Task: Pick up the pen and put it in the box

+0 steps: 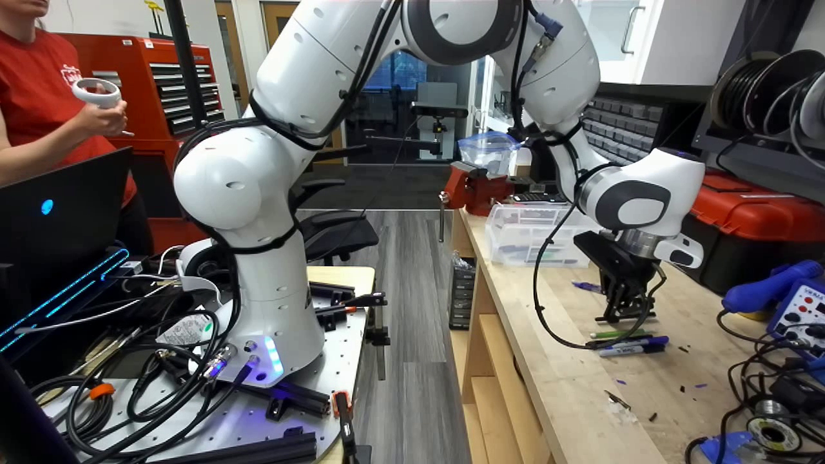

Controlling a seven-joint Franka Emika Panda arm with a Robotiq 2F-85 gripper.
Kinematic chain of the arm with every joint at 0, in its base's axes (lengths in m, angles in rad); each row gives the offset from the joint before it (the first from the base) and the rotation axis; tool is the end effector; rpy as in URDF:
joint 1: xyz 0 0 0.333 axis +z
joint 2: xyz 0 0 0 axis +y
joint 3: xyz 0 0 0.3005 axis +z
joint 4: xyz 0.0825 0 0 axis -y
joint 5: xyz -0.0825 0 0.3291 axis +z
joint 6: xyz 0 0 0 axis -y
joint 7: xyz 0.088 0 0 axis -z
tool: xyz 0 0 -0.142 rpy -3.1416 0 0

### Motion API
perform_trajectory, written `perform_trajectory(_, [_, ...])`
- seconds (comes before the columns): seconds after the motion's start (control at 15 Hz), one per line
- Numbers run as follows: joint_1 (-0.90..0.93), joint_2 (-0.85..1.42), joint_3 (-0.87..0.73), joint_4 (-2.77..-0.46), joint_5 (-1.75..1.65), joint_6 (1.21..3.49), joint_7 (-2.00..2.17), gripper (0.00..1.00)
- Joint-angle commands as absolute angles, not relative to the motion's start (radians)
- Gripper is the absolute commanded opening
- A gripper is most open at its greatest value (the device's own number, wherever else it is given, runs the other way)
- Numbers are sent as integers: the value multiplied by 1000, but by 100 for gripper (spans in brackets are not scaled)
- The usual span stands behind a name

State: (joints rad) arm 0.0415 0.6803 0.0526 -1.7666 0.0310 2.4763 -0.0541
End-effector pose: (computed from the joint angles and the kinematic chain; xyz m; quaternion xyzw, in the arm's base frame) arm 0.6169 0.0567 0.1759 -0.9980 -0.0559 -0.0145 0.0265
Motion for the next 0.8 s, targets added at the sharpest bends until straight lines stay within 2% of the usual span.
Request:
perform_trajectory(0.0, [17, 590, 84, -1811, 53, 2476, -86, 2])
perform_trajectory(0.73, [22, 343, 172, -1897, 170, 2353, -156, 2])
